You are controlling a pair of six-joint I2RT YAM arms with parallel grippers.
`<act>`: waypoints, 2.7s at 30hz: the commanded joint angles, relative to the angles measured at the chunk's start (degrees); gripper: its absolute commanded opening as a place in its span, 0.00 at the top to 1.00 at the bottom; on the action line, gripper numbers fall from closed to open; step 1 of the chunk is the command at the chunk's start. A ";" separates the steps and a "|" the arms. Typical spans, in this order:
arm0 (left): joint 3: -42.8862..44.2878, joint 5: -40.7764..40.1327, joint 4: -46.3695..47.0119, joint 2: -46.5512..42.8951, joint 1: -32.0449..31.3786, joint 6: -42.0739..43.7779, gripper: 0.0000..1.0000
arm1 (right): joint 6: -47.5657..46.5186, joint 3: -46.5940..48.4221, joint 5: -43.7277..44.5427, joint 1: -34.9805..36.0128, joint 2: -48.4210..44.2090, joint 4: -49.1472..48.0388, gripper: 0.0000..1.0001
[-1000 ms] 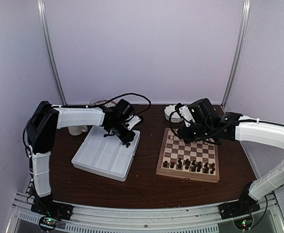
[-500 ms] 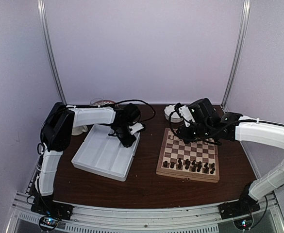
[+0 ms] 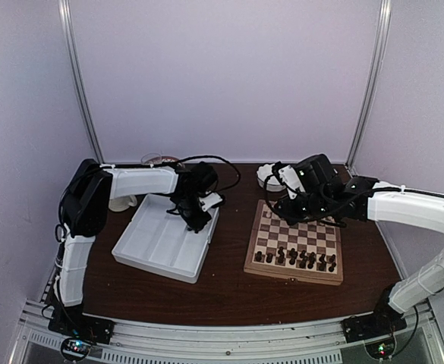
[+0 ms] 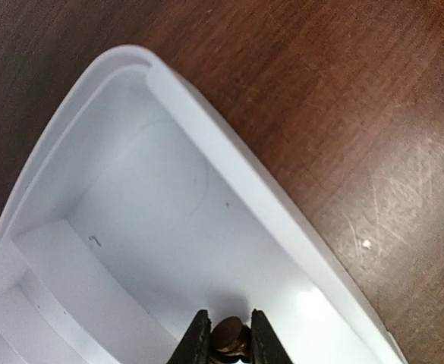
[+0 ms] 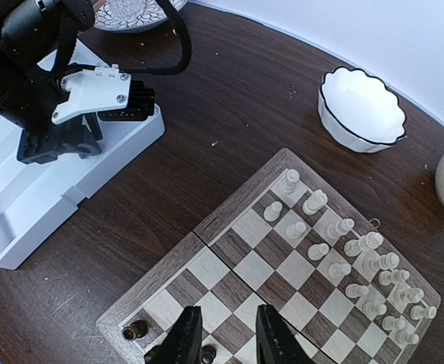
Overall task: Set up the chess pieces on the board
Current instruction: Pick up the pawn from the storage box, then pass from the left arm to the right
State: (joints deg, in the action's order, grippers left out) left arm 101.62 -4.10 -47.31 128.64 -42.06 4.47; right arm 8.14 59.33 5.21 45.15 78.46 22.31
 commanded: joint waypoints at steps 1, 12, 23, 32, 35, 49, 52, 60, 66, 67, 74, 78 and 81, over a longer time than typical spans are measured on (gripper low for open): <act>-5.29 3.12 4.12 -9.00 0.36 -4.22 0.83 | 0.12 -1.24 -2.22 0.29 -1.29 -1.64 0.73; -27.79 11.20 24.76 -33.91 0.32 -22.27 0.82 | -2.46 -5.83 -7.38 5.72 -2.51 -12.73 0.73; -43.67 23.48 41.68 -46.51 0.32 -33.40 0.81 | -3.77 -8.88 -12.04 11.13 -2.39 -23.50 0.71; -53.57 26.01 60.24 -51.80 0.32 -46.86 0.82 | 3.79 -8.14 -6.60 15.63 -2.10 -28.30 0.69; -55.36 26.23 64.71 -52.49 0.04 -50.20 0.81 | 7.09 -8.92 -5.52 16.86 -1.04 -31.61 0.68; -58.31 24.83 72.01 -53.57 -2.87 -58.26 0.81 | 7.14 -10.20 5.40 22.58 2.93 -41.59 0.60; -58.22 24.45 71.67 -53.75 -3.34 -58.93 0.81 | 5.76 -9.07 7.92 23.92 3.85 -41.42 0.55; -58.46 24.66 72.63 -53.47 -4.27 -59.28 0.81 | 4.95 -8.12 12.17 25.24 5.38 -41.99 0.44; -58.42 24.16 74.12 -52.87 -4.85 -60.28 0.81 | 4.95 -8.05 14.20 25.57 5.64 -42.78 0.45; -58.32 24.02 73.98 -52.82 -4.93 -60.28 0.81 | 4.95 -8.01 14.32 25.54 5.81 -42.89 0.45; -58.26 23.55 73.94 -52.82 -5.22 -60.43 0.81 | 4.62 -7.02 14.47 25.65 7.11 -43.44 0.46; -58.47 23.62 74.26 -52.75 -5.22 -60.78 0.81 | 3.36 -5.86 12.66 25.61 8.04 -44.12 0.48; -58.58 23.68 74.38 -52.70 -5.31 -61.07 0.81 | 2.77 -4.73 12.34 25.75 9.12 -44.37 0.50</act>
State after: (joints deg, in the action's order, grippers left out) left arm 43.46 20.14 23.20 76.07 -46.98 -55.92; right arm 12.23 52.01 17.96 70.39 86.32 -20.36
